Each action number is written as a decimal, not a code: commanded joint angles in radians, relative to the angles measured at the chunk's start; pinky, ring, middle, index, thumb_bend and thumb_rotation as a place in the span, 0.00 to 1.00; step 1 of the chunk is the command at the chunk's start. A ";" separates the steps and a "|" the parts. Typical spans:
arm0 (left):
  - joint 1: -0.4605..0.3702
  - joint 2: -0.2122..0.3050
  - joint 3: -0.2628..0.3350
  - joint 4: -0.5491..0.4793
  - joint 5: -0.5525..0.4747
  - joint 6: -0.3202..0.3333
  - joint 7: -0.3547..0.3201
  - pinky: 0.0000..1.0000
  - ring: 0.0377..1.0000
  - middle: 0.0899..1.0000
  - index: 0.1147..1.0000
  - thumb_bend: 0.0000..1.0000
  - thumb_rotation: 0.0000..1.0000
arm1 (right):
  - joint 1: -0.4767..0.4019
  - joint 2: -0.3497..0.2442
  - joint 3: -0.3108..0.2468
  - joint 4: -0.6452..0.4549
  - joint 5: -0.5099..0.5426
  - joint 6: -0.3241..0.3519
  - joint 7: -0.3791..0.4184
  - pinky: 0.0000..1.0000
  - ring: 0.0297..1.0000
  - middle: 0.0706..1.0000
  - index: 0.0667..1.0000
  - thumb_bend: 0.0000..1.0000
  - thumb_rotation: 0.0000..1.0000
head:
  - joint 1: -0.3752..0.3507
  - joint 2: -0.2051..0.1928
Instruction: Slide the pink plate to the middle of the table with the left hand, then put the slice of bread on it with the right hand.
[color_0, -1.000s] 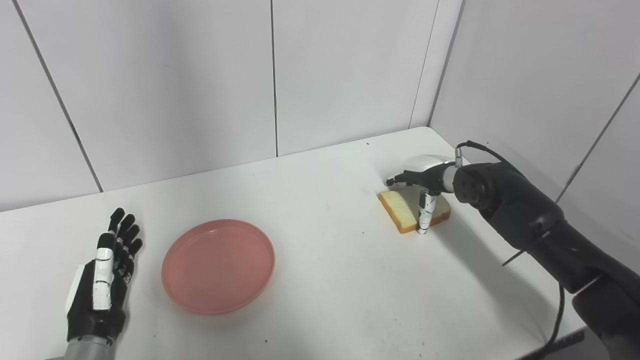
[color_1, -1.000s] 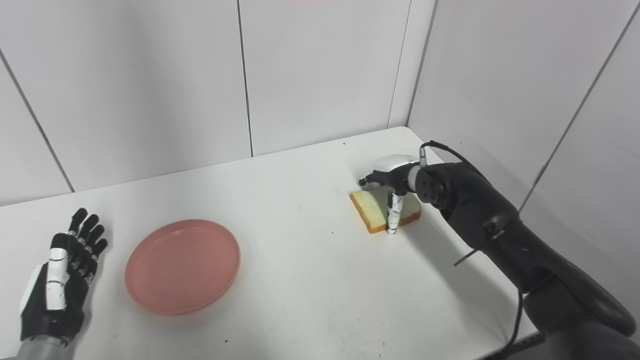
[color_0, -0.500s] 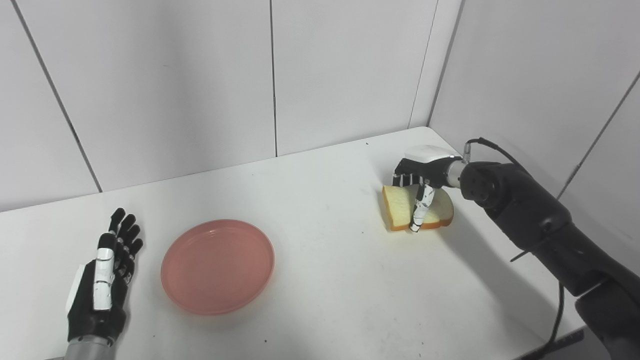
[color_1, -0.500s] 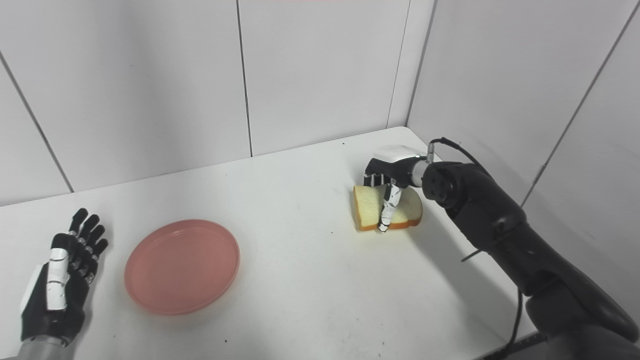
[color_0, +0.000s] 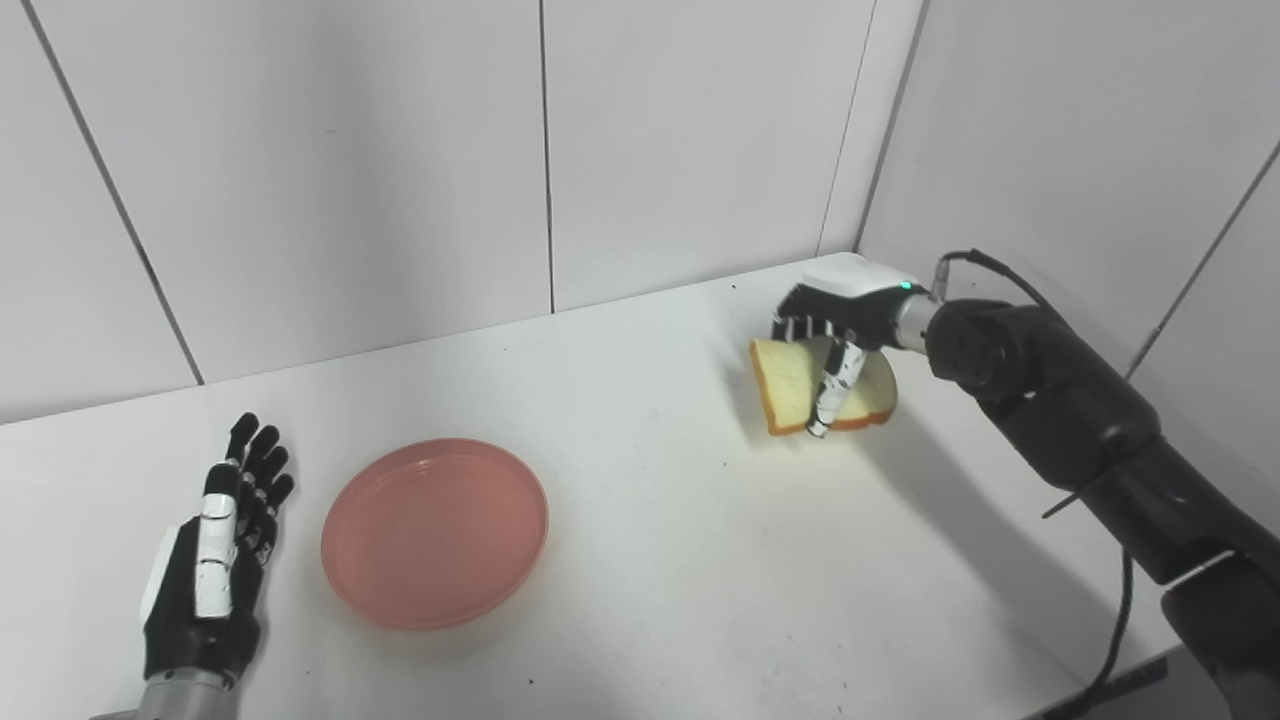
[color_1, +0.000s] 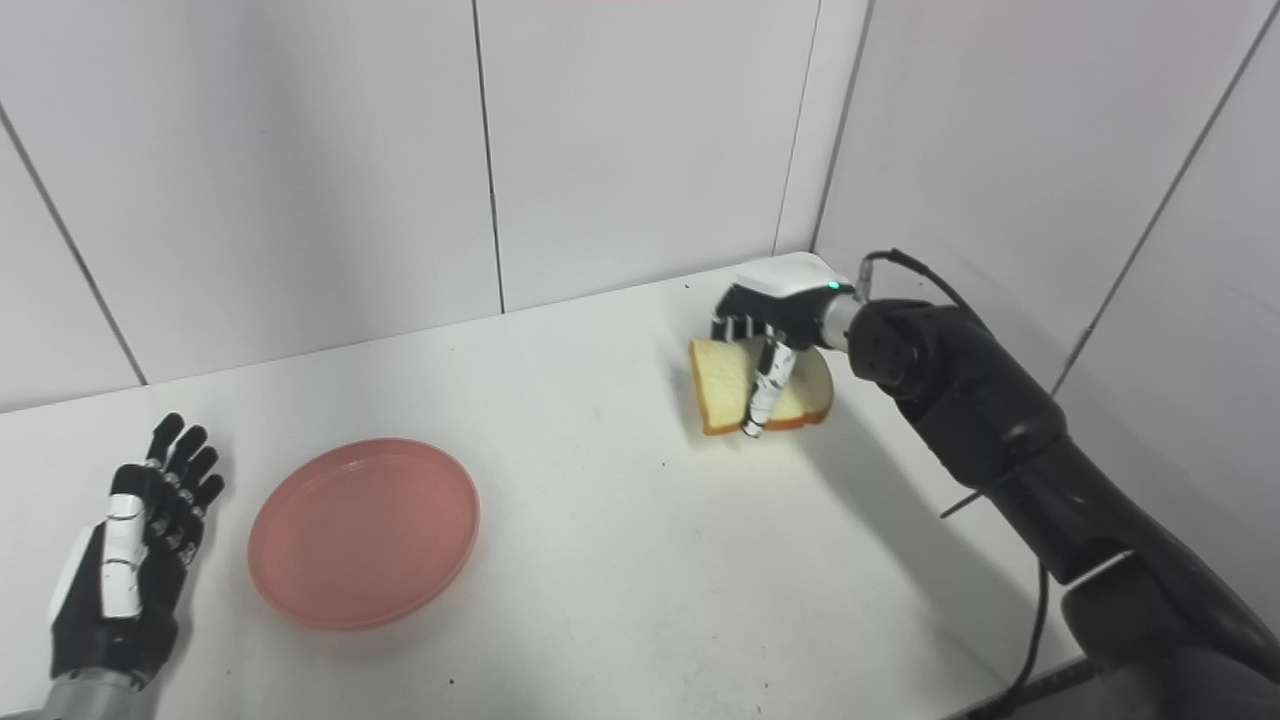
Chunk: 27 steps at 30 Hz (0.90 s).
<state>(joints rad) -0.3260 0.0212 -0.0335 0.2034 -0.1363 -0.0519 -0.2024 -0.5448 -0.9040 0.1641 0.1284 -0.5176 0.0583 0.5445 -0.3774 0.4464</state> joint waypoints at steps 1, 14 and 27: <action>-0.017 0.000 -0.002 -0.025 -0.002 -0.021 -0.005 1.00 1.00 1.00 0.98 0.67 1.00 | -0.056 -0.008 -0.031 -0.054 0.017 -0.028 -0.024 0.43 0.47 0.46 0.44 0.53 0.00 | 0.001 0.001; -0.001 -0.033 -0.024 -0.044 0.037 -0.024 0.031 1.00 1.00 1.00 0.98 0.68 1.00 | -0.143 0.188 0.048 -0.087 0.049 -0.075 -0.011 0.40 0.44 0.45 0.45 0.53 0.00 | 0.228 0.024; -0.034 -0.093 -0.052 0.047 0.119 -0.062 0.100 1.00 1.00 1.00 0.97 0.70 1.00 | -0.207 0.283 0.076 0.025 0.081 -0.224 -0.031 0.37 0.41 0.44 0.46 0.53 0.00 | 0.546 0.030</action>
<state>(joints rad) -0.3144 -0.0595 -0.0859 0.2634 -0.0230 -0.0676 -0.1185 -0.6841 -0.6180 0.2544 0.1656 -0.4604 -0.1195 0.5366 0.1686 0.4755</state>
